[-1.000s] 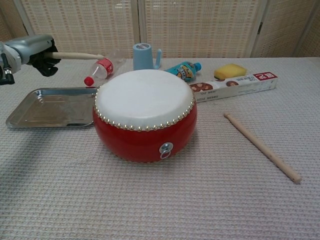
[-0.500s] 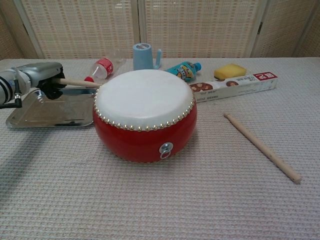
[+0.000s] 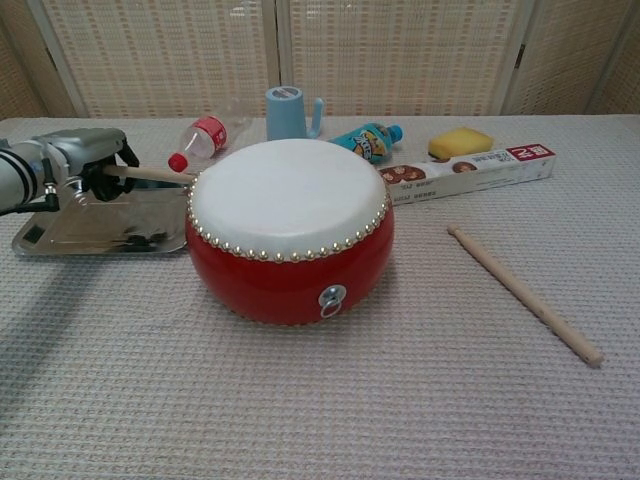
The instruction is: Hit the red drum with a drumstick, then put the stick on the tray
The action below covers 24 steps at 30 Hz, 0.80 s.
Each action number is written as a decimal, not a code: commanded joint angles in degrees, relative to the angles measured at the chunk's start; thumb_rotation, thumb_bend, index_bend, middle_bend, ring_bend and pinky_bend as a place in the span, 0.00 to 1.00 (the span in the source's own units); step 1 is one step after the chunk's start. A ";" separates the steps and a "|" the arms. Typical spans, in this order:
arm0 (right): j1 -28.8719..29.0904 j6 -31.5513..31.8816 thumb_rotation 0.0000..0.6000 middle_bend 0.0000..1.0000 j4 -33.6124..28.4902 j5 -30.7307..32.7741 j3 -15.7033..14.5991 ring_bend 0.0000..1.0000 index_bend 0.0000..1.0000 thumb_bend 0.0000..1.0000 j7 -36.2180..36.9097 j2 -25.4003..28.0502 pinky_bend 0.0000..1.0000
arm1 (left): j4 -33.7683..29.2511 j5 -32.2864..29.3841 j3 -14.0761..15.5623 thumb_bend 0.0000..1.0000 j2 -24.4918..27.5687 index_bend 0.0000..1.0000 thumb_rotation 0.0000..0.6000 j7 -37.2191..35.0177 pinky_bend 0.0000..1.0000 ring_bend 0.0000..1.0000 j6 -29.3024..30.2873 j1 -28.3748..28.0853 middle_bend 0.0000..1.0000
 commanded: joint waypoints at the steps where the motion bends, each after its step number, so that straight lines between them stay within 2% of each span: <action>1: 0.03 -0.01 1.00 0.11 0.08 -0.06 0.00 0.00 0.00 0.16 0.08 -0.02 0.02 | -1.72 -0.82 -0.18 0.62 0.90 0.45 1.00 1.43 0.49 0.36 0.53 0.18 0.40; 5: -0.04 0.16 1.00 0.11 0.23 -0.15 0.01 0.00 0.00 0.16 0.36 -0.02 0.02 | -4.08 -2.49 -0.26 0.51 2.02 0.31 1.00 3.33 0.36 0.24 0.22 0.25 0.28; 13: -0.28 0.60 1.00 0.11 0.40 -0.31 -0.04 0.00 0.00 0.16 0.72 -0.01 0.02 | -6.79 -4.90 -0.30 0.37 3.12 0.14 1.00 5.37 0.22 0.11 0.35 0.17 0.14; 17: -0.39 0.82 1.00 0.11 0.46 -0.37 -0.02 0.00 0.00 0.16 0.83 0.00 0.02 | -7.49 -5.71 -0.21 0.30 3.46 0.04 1.00 5.97 0.12 0.01 0.43 0.11 0.04; 20: -0.44 0.84 1.00 0.11 0.60 -0.40 -0.06 0.00 0.00 0.16 1.09 -0.04 0.02 | -8.35 -6.36 -0.01 0.26 3.98 0.00 1.00 6.29 0.05 0.00 0.43 0.21 0.00; 24: -0.45 0.98 1.00 0.11 0.74 -0.56 -0.06 0.00 0.00 0.16 1.22 -0.08 0.02 | -8.91 -7.01 0.04 0.23 4.37 0.00 1.00 6.19 0.02 0.00 0.25 0.22 0.00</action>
